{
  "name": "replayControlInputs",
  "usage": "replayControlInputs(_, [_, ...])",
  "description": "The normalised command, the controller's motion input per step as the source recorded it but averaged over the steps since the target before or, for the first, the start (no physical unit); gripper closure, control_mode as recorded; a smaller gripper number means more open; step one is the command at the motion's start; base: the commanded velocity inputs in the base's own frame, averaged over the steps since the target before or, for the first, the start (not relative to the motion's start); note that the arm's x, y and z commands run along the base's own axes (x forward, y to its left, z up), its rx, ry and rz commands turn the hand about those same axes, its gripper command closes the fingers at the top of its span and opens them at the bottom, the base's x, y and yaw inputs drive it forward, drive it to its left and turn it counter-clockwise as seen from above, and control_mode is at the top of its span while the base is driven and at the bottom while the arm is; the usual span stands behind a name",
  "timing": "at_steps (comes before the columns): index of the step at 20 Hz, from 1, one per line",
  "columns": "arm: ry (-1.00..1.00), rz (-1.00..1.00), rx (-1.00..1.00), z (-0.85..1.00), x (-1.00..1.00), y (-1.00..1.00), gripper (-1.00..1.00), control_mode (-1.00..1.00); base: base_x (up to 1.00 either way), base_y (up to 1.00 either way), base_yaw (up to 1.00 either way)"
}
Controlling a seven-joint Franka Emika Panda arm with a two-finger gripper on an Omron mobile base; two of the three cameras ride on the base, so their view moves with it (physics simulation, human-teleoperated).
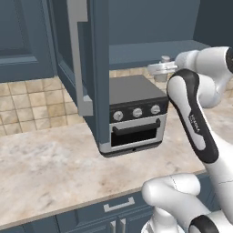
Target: Collect the paprika, ketchup, and shaker from the cabinet and place them next to the stove.
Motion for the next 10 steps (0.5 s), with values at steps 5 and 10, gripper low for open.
replayControlInputs(5, [0.00,0.00,0.00,-0.25,-0.64,0.00,1.00,1.00,-0.16,0.00,0.00])
replayControlInputs(10, [0.00,0.00,0.00,0.00,0.00,0.00,1.00,1.00,-0.80,0.00,0.00])
